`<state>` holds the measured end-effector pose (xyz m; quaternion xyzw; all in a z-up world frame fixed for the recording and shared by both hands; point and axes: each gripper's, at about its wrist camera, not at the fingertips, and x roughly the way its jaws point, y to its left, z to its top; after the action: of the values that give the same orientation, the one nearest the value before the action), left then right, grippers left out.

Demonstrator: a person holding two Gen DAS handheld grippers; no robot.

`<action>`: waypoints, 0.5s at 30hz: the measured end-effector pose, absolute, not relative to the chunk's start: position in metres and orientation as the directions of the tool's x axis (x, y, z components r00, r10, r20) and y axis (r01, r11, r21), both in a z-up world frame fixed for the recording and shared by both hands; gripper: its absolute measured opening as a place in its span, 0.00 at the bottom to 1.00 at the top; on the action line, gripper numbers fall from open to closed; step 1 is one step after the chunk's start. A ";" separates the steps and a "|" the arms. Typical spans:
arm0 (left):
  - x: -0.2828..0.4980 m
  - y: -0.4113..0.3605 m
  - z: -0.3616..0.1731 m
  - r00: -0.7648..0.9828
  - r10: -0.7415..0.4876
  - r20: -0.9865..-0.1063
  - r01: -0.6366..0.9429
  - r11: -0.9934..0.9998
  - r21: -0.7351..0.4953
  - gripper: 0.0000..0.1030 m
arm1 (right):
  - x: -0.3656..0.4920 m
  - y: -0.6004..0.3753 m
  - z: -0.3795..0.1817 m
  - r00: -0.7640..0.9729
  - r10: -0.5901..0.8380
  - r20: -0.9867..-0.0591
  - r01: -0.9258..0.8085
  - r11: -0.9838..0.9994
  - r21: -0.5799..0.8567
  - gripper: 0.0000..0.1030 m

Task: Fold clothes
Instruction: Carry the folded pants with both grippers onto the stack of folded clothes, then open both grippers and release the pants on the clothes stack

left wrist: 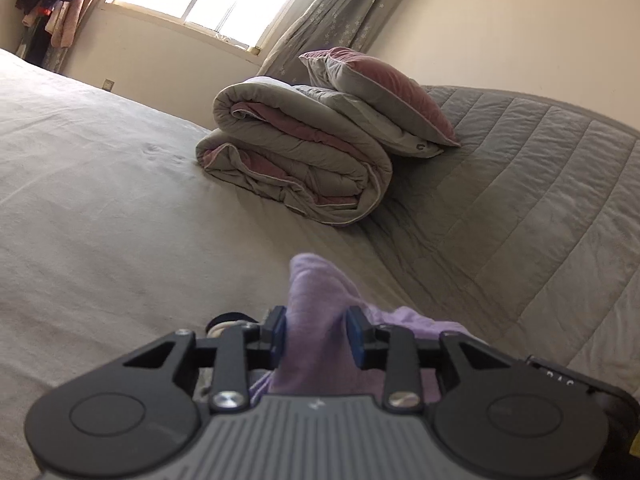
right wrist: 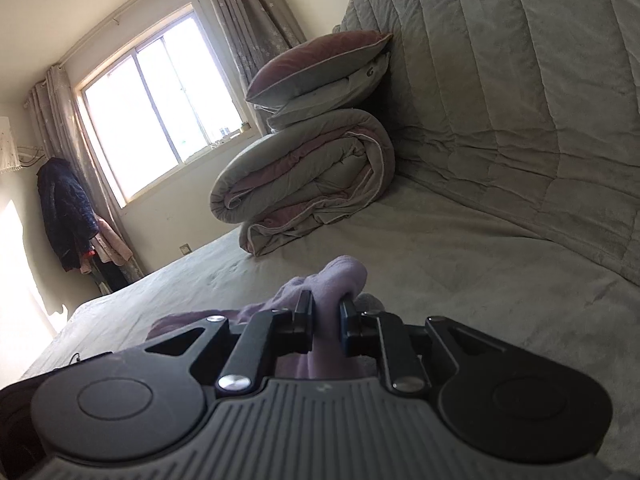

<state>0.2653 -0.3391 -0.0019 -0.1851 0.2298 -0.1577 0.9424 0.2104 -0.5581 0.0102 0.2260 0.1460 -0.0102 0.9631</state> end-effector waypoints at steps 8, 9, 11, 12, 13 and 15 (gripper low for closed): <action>0.255 -0.320 0.013 0.866 -0.300 -0.400 0.201 0.942 -0.269 0.48 | 0.178 -0.570 0.005 0.952 -0.012 -0.305 0.150 0.889 0.432 0.38; 0.249 -0.319 0.016 0.865 -0.292 -0.408 0.200 0.946 -0.254 0.51 | 0.172 -0.571 0.007 0.952 -0.017 -0.305 0.154 0.890 0.429 0.39; 0.237 -0.316 0.024 0.861 -0.276 -0.428 0.195 0.955 -0.224 0.58 | 0.160 -0.572 0.012 0.952 -0.027 -0.306 0.162 0.891 0.424 0.40; 0.230 -0.316 0.028 0.858 -0.269 -0.437 0.195 0.959 -0.206 0.62 | 0.154 -0.573 0.014 0.951 -0.032 -0.306 0.166 0.892 0.422 0.42; 0.223 -0.316 0.032 0.856 -0.261 -0.446 0.196 0.963 -0.186 0.65 | 0.148 -0.573 0.016 0.951 -0.035 -0.309 0.169 0.892 0.419 0.44; 0.209 -0.317 0.040 0.848 -0.245 -0.470 0.201 0.969 -0.144 0.78 | 0.135 -0.570 0.023 0.947 -0.038 -0.318 0.174 0.896 0.408 0.54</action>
<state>0.2089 -0.3170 0.0402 -0.0447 0.2499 -0.1160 0.9602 0.1350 -0.5695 0.0226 0.2210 0.1529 -0.0551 0.9616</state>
